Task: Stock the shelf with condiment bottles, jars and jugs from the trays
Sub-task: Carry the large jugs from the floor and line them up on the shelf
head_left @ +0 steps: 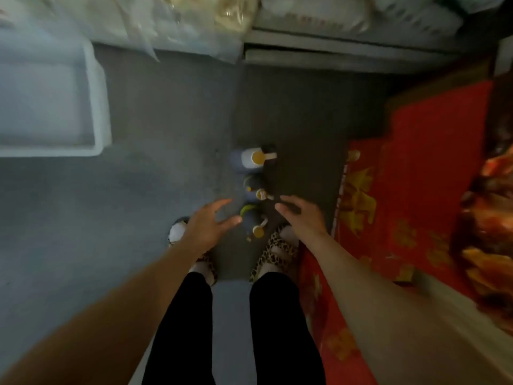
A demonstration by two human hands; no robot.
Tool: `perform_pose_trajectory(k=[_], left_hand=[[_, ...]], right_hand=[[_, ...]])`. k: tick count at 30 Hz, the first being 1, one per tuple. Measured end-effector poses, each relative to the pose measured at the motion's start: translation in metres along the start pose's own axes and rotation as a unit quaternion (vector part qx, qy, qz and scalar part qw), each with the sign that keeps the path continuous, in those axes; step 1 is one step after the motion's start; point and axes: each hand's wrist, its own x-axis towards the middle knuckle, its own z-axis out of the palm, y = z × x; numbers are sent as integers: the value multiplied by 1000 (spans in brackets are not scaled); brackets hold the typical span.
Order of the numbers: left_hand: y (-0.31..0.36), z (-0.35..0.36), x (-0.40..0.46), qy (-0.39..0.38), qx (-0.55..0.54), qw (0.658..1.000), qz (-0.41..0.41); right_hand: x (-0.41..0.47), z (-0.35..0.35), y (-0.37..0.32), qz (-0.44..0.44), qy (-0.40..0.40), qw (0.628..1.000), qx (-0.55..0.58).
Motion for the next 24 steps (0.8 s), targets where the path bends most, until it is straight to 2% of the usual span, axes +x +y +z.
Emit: perform_pose_trajectory(k=[3,7,10,17,24], left_hand=[[-6,15,46,-34,-28,999,-9],[-8,36,105,-27,-46,998,29],[-10,41,138,-55,-36,996,57],[-24,31,157,-139,-12,986,94],[-12,50,159,-44,-46,995,80]], right_hand=[[34,19,28,7,3,999,52],[71,40,56,-4,14,994,106],[92,50,71,-12,2,992,126],[105,56,89,-8,-54,977,204],[119,50,90,-41,-27,973,227]])
